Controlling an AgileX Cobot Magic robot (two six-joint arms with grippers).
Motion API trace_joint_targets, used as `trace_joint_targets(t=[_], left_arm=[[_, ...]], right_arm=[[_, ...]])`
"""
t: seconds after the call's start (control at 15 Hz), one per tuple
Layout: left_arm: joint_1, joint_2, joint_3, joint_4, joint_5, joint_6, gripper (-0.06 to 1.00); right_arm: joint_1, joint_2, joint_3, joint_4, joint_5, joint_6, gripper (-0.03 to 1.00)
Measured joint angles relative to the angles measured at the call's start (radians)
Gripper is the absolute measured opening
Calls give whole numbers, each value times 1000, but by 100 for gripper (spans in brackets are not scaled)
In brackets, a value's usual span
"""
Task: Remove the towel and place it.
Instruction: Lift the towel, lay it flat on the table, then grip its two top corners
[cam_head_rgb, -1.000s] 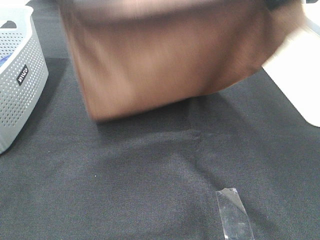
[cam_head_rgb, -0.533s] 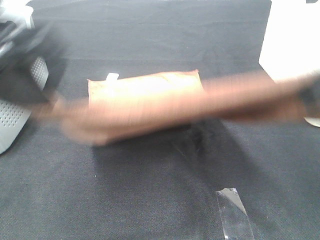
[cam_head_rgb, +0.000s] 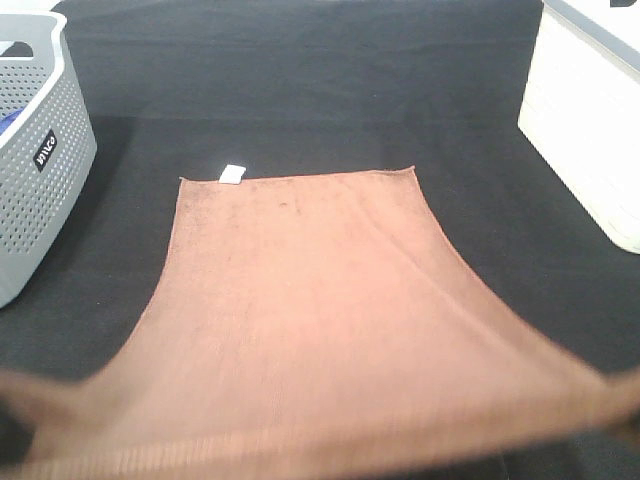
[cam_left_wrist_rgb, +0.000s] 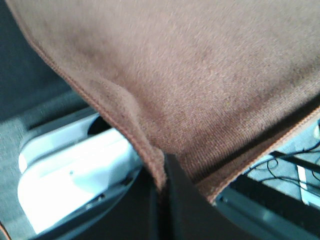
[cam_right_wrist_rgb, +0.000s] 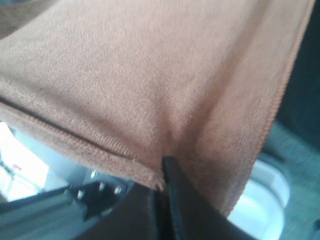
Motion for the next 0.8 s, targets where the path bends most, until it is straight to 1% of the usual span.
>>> trace_joint_targets(t=[0.13,0.27,0.47,0.8], left_arm=[[0,-10,74,-36,-7,-15,0],[0,-10,107,-48,-14,-19,0],[0,12,112,-48,-14,-19,0],[0,184,112,-38,-6,6,0]], right_arm=[[0,-21,67,24,1,0,0],[0,-21,101,33,1,-2,0],[0,28,160,35,0,-7,0],[0,201,166,35,-21,-44,0]])
